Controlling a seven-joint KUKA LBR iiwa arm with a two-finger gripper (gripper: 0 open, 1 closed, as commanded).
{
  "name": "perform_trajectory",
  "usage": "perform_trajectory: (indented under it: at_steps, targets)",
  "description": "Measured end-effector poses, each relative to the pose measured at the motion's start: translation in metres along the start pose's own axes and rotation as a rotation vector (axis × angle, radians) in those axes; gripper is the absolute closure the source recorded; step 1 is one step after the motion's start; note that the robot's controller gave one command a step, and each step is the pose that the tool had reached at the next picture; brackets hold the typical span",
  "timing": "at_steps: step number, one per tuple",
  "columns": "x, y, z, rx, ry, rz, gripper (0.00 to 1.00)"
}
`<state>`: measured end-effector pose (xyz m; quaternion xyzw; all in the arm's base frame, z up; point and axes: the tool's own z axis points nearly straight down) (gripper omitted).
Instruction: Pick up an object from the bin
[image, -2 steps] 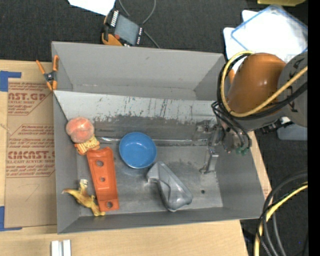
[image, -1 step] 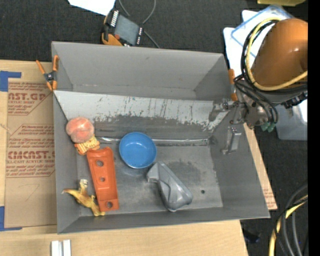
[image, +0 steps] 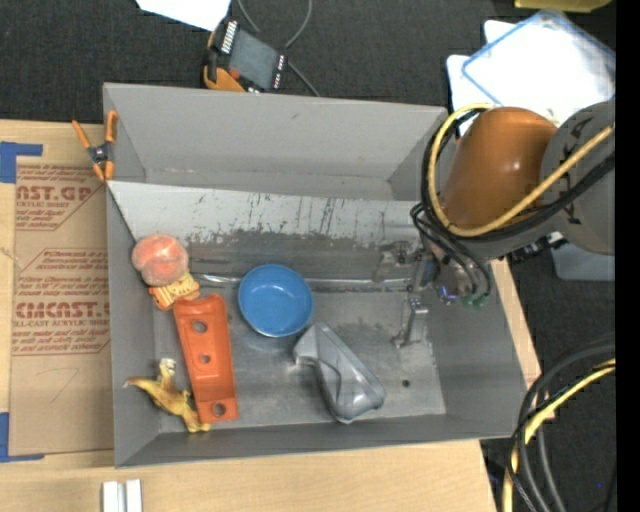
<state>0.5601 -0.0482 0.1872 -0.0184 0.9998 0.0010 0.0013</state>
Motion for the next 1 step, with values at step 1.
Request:
perform_trajectory:
  at_steps: [1]
  targets:
    - [-0.0075, -0.0319, -0.1089, 0.011, -0.031, -0.004, 1.00]
